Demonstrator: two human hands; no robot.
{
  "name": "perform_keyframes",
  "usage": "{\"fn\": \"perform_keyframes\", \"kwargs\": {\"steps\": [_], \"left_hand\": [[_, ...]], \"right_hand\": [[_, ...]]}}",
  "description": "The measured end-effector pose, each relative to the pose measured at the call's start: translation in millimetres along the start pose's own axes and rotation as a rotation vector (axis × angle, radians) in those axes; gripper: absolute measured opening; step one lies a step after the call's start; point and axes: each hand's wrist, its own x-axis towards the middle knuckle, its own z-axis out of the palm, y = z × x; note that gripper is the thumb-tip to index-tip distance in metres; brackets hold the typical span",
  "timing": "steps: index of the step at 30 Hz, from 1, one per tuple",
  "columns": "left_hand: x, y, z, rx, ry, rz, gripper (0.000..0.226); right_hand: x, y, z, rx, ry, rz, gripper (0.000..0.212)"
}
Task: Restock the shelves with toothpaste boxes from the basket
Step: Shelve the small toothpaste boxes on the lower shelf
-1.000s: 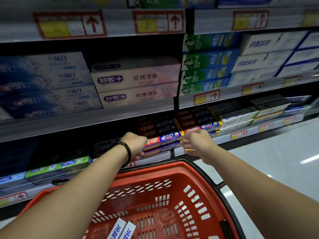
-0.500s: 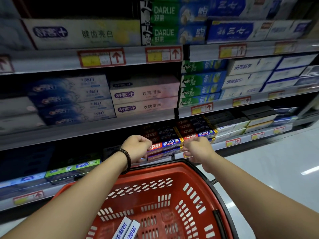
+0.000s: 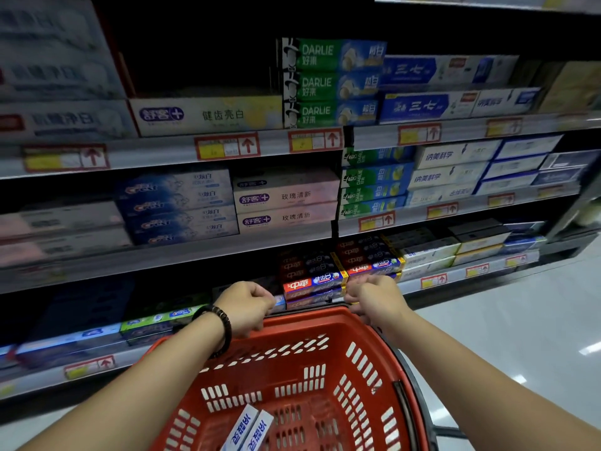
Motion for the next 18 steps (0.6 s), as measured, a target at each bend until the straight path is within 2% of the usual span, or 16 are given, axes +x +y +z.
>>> {"fn": "perform_keyframes", "kwargs": {"steps": [12,16,18], "left_hand": [[-75,-15,-23,0.031,0.032,-0.009,0.011],[-95,-27,-25,0.074,0.027,-0.034,0.013],[-105,-33,-26,0.067,0.034,-0.042,0.013]], "right_hand": [[-85,-10,15,-0.083,-0.046,-0.076,0.012],[-106,-3,25,-0.275,-0.052,-0.135,0.014],[-114,-1,30,-0.278,-0.082,-0.132,0.016]]}}
